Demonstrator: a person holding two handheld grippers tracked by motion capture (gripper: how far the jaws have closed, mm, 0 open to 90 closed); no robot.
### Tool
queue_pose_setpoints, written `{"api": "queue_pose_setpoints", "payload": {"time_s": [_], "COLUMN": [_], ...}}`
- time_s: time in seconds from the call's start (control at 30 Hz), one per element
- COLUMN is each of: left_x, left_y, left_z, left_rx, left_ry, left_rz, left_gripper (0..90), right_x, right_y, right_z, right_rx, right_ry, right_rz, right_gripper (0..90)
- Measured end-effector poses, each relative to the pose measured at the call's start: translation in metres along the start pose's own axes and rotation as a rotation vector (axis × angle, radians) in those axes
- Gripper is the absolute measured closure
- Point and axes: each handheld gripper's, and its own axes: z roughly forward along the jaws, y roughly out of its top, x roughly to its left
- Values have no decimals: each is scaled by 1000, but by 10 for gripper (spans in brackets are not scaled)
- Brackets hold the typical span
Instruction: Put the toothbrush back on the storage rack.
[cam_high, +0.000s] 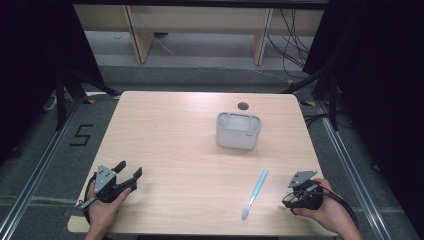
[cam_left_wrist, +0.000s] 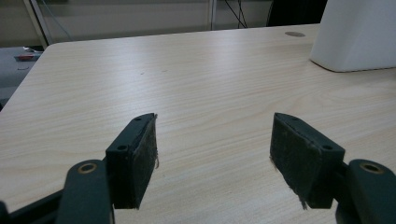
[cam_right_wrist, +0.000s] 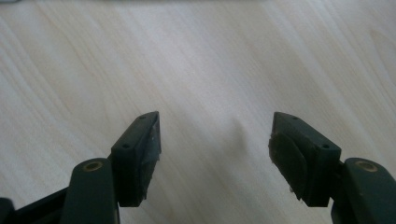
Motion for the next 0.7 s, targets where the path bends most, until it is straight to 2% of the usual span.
{"api": "queue_pose_setpoints", "payload": {"time_s": [0.13, 0.2, 0.3, 0.37, 0.47, 0.5, 0.53, 0.57, 0.6, 0.67, 0.7], "left_x": [0, 0, 0, 0, 0, 0, 0, 0, 0, 0, 0], "left_y": [0, 0, 0, 0, -1, -1, -1, 0, 0, 0, 0], "left_z": [0, 0, 0, 1, 1, 1, 1, 0, 1, 0, 0], "left_rx": [-2, -1, 0, -11, -15, -14, -14, -9, -12, -1, 1], "left_ry": [-1, -2, -3, -9, -11, -13, -13, -12, -15, -11, -10], "left_rz": [4, 4, 2, -1, -4, -2, -2, 0, 1, 2, 2], "left_gripper": [313, 311, 310, 311, 311, 311, 311, 311, 312, 312, 313], "right_x": [1, 1, 1, -1, -1, -5, -5, -7, -8, -10, -10], "right_y": [6, 13, 21, 31, 36, 42, 42, 44, 47, 50, 52], "right_z": [2, 5, 8, 10, 10, 11, 11, 12, 12, 14, 15], "right_rx": [48, 98, 145, 181, 202, 212, 212, 221, 268, 291, 328], "right_ry": [23, 59, 95, 139, 145, 145, 145, 136, 139, 151, 174], "right_rz": [-58, -127, -198, -281, -293, -348, -348, -370, -379, -427, -410], "right_gripper": [345, 343, 349, 349, 349, 349, 349, 349, 352, 352, 352]}}
